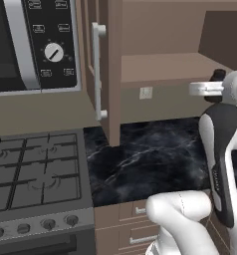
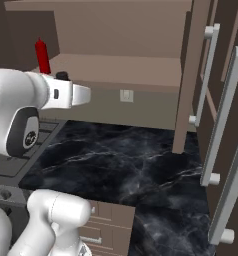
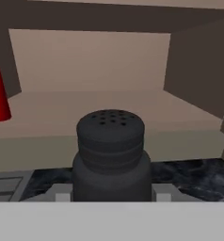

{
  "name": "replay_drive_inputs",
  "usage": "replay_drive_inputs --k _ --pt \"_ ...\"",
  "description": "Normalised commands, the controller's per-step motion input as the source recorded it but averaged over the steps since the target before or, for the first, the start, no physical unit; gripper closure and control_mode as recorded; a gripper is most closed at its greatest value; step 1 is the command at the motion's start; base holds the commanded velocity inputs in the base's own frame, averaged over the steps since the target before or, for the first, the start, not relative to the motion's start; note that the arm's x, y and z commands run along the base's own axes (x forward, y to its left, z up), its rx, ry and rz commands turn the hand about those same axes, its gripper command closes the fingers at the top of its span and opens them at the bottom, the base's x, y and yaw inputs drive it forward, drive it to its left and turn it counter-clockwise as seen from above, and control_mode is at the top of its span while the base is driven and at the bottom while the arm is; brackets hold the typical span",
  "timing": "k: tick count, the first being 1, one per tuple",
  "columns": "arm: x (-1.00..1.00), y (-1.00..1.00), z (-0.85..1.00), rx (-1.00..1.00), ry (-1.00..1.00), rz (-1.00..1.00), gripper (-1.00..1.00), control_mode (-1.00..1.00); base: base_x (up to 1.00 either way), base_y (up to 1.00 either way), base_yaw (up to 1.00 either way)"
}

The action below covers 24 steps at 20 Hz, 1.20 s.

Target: Take 2 condiments from the cabinet and move them on the counter near the stove.Make sure the condiments are lined up with each other, next to each other.

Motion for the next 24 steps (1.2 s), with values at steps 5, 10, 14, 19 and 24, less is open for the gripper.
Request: replay_drive_inputs --k 5,10,14,19,24 --pt "-0.54 0.06 -0.41 0.0 0.0 0.04 1.0 -1.0 0.0 0.0 0.0" --pt "-0.01 0.04 -0.4 0.0 0.0 0.05 1.0 -1.0 0.0 0.0 0.0" --pt "0.0 0.0 -0.09 0.0 0.0 0.02 1.0 -1.0 0.0 0.0 0.0" --pt "0.0 0.0 0.0 0.0 0.0 0.0 1.0 -1.0 0.0 0.0 0.0" --pt "-0.03 0.01 0.0 0.0 0.0 0.0 1.0 1.0 -0.17 0.05 -0.01"
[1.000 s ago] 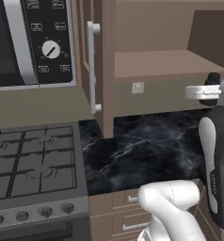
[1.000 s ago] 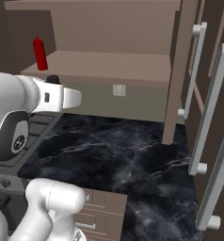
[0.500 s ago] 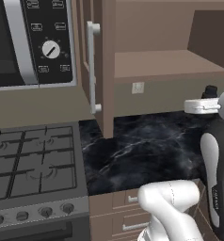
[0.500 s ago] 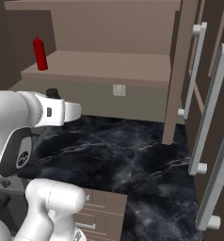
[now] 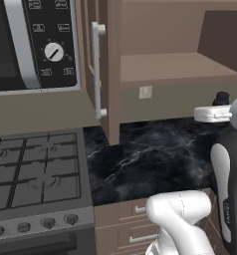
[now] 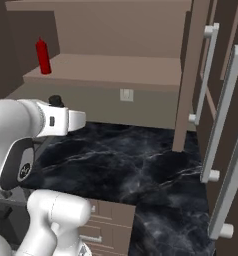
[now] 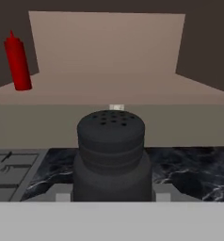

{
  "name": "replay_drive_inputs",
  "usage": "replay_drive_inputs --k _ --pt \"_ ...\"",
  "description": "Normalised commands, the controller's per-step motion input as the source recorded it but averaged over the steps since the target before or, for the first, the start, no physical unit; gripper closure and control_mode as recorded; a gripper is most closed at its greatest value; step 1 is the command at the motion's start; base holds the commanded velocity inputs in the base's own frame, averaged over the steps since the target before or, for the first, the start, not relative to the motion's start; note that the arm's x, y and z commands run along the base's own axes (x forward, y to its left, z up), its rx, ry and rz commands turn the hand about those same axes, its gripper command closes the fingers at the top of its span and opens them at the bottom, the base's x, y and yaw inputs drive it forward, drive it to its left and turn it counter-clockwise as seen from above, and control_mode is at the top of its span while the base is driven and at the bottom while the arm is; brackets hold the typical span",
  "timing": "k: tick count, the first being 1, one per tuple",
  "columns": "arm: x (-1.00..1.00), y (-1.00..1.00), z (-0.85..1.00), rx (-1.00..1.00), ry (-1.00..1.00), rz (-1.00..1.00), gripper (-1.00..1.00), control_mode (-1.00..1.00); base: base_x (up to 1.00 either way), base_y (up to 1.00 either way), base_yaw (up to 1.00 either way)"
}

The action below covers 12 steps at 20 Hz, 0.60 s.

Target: Take 2 condiments from the cabinet and move them on the counter near the stove.Make sure the condiments are lined up with each other, next to each other.

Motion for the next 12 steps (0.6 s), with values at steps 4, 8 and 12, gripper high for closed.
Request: replay_drive_inputs --k 4,8,12 --pt "0.0 0.0 0.0 0.0 0.0 0.0 1.0 1.0 -1.0 0.16 -0.02" --pt "0.0 0.0 0.0 0.0 0.0 0.0 1.0 1.0 -1.0 0.51 0.0" --pt "0.0 0.0 0.0 0.0 0.0 0.0 1.0 1.0 -0.76 0.95 0.01"
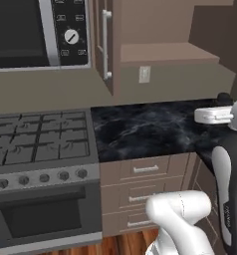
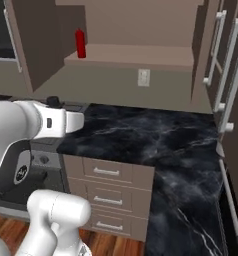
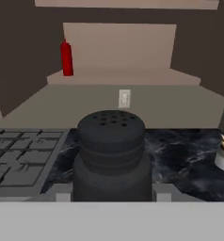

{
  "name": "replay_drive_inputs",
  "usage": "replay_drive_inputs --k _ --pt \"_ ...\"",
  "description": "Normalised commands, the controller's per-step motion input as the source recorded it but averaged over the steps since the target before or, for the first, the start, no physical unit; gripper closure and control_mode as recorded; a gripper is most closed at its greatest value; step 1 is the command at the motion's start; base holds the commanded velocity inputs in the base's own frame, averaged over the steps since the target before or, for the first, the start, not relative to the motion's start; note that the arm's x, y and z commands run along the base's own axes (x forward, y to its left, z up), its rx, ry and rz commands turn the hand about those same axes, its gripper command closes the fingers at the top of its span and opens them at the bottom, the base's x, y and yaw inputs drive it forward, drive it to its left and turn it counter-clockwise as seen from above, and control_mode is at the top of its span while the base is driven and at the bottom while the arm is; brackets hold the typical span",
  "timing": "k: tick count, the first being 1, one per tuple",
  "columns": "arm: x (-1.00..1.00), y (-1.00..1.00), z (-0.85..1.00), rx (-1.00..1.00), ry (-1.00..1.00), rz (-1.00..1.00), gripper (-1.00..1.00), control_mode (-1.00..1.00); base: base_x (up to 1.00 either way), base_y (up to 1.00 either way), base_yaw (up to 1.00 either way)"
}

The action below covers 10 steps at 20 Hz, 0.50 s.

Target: Take 2 condiments from the cabinet and move them on the counter near the stove.Make sure the condiments are lined up with each other, next to each other.

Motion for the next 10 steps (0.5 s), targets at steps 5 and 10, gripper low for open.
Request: replay_drive_inputs --k 5,10 --pt "0.0 0.0 0.0 0.0 0.0 0.0 1.0 1.0 -0.71 1.0 0.07" --pt "0.0 0.0 0.0 0.0 0.0 0.0 1.0 1.0 -0.82 1.0 0.08"
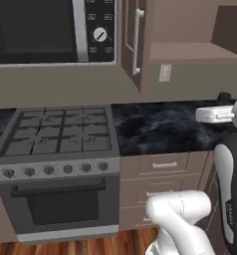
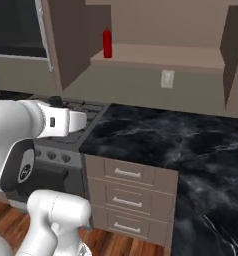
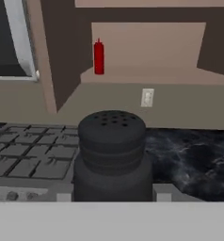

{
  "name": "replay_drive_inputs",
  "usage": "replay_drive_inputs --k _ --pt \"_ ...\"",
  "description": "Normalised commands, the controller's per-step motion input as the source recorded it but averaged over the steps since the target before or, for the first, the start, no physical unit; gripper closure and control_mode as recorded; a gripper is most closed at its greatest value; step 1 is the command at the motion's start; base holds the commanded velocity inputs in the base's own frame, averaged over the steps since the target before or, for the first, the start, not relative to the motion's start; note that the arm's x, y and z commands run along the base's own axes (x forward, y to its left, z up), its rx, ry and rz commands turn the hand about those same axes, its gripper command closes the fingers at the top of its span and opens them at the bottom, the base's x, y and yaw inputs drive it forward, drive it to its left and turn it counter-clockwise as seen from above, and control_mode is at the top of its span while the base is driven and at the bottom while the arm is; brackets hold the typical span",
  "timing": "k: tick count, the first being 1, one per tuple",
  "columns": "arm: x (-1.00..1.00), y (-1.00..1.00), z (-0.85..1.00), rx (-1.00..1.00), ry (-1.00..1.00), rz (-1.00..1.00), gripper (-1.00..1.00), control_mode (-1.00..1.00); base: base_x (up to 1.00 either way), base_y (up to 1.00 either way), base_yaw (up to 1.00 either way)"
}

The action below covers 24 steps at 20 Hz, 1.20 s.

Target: Take 2 condiments from the cabinet and move them on the counter near the stove.Make sure the condiments are lined up with each other, next to each other.

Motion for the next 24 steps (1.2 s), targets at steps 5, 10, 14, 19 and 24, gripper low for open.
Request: replay_drive_inputs --k 5,10,14,19,24 --pt "0.0 0.0 0.0 0.0 0.0 0.0 1.0 1.0 0.4 1.0 -0.03" --pt "0.0 0.0 0.0 0.0 0.0 0.0 1.0 1.0 0.48 1.0 -0.07" --pt "0.0 0.0 0.0 0.0 0.0 0.0 1.0 1.0 0.02 1.0 -0.03" --pt "0.0 0.0 0.0 0.0 0.0 0.0 1.0 1.0 -0.18 1.0 -0.02" --pt "0.0 0.0 0.0 0.0 0.0 0.0 1.0 1.0 0.0 1.0 -0.04"
